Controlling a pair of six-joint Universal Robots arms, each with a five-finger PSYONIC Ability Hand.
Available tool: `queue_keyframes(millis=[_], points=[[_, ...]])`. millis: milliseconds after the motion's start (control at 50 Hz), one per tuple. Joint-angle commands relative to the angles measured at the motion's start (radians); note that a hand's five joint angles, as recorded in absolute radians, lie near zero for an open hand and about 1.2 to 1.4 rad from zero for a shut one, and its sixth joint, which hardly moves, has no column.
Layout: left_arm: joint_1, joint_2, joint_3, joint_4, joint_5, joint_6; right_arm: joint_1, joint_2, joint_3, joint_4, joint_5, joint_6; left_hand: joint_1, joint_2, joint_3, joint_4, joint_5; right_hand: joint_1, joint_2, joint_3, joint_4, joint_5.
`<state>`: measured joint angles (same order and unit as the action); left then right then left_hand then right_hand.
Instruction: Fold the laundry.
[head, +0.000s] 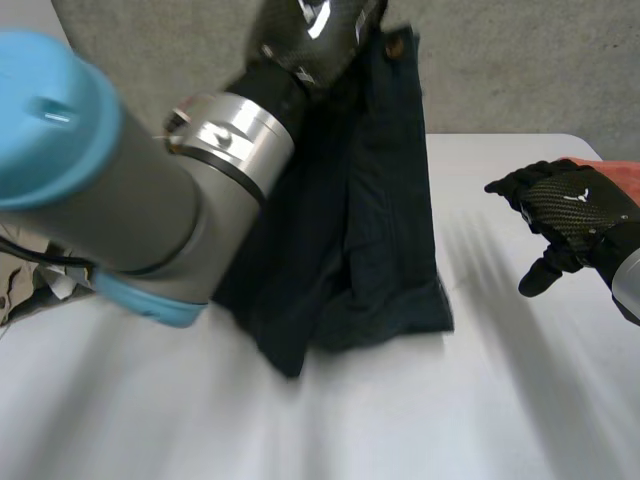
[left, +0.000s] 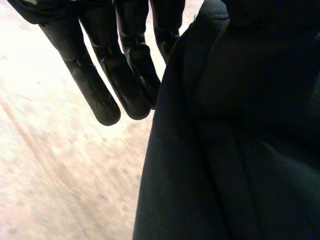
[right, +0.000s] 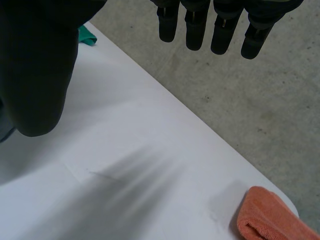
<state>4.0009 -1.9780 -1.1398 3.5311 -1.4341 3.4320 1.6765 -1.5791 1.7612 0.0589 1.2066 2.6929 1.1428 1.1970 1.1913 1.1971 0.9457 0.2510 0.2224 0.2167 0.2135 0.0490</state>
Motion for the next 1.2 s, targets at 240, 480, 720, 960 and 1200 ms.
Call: queue_keyframes(millis=[240,480,720,960,1200], points=[[-0.016,-0.404,0.312,-0.228,-0.025,-0.004,-0.041,0.01,0.041,-0.051,0.036,0.012,-0.944,-0.998,-0.992,-0.998,-0.921,-0.077,-0.048,-0.042,-0.039,-0.049],[-0.011,0.085,-0.18,-0.383,-0.307,-0.011,0.028,-0.038,-0.049,0.073,-0.007,0.013,-0.906,-0.96,-0.954,-0.96,-0.883,-0.077,-0.048,-0.042,-0.039,-0.049],[-0.132,0.142,-0.578,-0.314,-0.345,-0.112,0.161,0.213,-0.115,0.219,-0.024,0.086,-0.906,-0.96,-0.954,-0.96,-0.883,-0.075,-0.047,-0.041,-0.038,-0.048],[-0.149,-0.097,-0.5,-0.198,-0.436,-0.112,0.183,0.39,-0.114,0.079,-0.022,0.137,-0.279,-0.333,-0.327,-0.333,-0.256,0.606,0.635,0.641,0.644,0.634],[-0.079,0.238,-0.508,-0.127,-0.462,-0.048,0.166,0.219,-0.173,0.035,0.082,-0.008,0.253,0.199,0.205,0.199,0.276,1.145,1.174,1.18,1.183,1.173]])
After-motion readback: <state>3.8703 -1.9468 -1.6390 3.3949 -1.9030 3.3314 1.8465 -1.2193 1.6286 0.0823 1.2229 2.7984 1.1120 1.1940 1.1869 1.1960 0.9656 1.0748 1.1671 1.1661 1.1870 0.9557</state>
